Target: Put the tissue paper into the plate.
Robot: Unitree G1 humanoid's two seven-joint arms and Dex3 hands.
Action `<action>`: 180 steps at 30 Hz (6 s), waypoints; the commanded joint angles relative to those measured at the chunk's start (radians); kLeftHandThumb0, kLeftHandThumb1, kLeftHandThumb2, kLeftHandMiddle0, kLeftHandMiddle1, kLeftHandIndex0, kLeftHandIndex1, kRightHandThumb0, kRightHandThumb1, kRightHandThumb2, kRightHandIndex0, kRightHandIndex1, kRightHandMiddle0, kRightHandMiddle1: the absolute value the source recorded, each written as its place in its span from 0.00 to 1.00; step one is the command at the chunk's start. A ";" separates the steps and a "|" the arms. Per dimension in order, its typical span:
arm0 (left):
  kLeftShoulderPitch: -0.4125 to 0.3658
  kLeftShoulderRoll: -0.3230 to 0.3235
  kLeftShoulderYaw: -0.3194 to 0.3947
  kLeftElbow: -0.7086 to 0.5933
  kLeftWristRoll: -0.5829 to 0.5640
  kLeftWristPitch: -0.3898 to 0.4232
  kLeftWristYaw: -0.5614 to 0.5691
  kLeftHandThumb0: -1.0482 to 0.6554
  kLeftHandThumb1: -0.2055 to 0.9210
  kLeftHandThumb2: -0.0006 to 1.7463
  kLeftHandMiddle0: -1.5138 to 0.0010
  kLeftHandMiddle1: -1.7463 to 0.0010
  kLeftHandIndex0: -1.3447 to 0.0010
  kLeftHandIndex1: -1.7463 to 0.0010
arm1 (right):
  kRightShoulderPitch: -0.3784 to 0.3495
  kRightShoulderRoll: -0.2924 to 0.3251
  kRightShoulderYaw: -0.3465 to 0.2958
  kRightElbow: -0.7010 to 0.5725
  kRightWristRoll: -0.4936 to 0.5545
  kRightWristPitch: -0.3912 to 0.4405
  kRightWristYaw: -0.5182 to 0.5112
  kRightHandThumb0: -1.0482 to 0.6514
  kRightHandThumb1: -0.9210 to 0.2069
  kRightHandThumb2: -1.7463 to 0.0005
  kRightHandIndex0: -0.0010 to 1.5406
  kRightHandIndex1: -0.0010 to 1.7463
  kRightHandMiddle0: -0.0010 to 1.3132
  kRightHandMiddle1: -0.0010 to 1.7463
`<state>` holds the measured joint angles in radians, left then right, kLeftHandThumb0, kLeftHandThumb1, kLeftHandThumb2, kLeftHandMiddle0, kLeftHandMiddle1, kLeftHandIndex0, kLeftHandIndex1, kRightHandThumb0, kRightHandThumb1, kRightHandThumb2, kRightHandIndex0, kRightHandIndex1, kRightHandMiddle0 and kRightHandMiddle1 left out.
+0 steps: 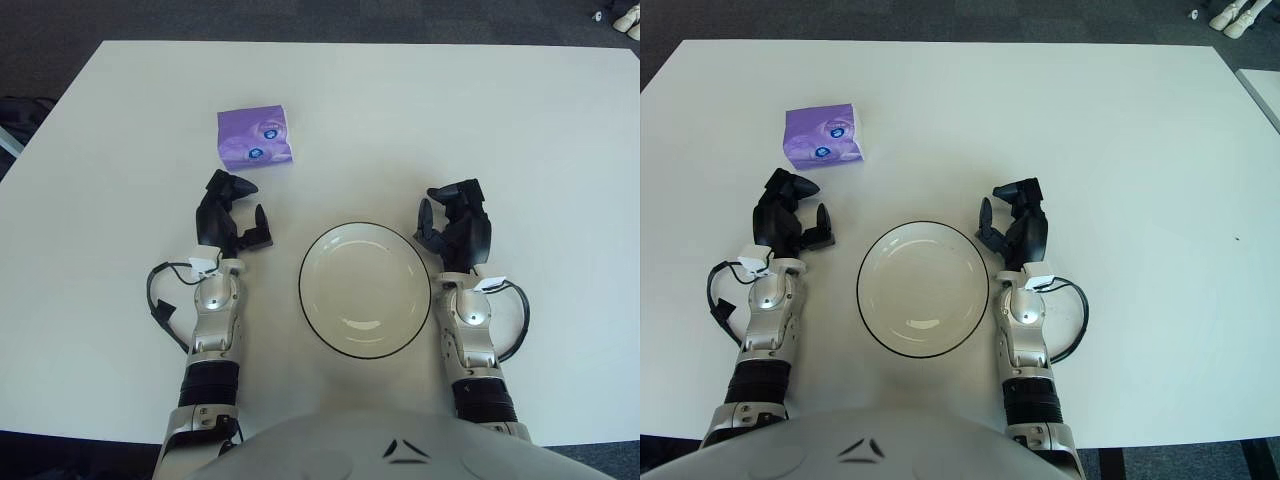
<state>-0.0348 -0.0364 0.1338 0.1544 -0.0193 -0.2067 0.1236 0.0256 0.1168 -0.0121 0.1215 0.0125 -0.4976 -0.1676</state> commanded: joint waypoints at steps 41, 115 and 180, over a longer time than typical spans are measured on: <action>0.034 0.283 -0.091 -0.082 0.762 -0.147 0.413 0.61 0.12 1.00 0.39 0.00 0.49 0.03 | 0.051 0.029 -0.005 0.102 0.006 -0.009 -0.016 0.38 0.28 0.45 0.42 0.79 0.30 1.00; -0.675 0.637 -0.362 0.705 0.686 -0.494 0.185 0.00 0.87 0.26 1.00 1.00 1.00 1.00 | 0.016 0.033 -0.022 0.136 0.003 -0.022 -0.020 0.38 0.29 0.44 0.41 0.80 0.30 1.00; -0.970 0.535 -0.607 0.880 0.716 -0.448 -0.224 0.00 0.69 0.43 1.00 1.00 1.00 0.99 | 0.029 0.037 -0.024 0.123 -0.010 -0.008 -0.044 0.39 0.26 0.46 0.40 0.81 0.28 1.00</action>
<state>-1.0007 0.5066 -0.4441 1.0260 0.6735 -0.6690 -0.0771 -0.0184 0.1180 -0.0238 0.1648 -0.0212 -0.5047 -0.2036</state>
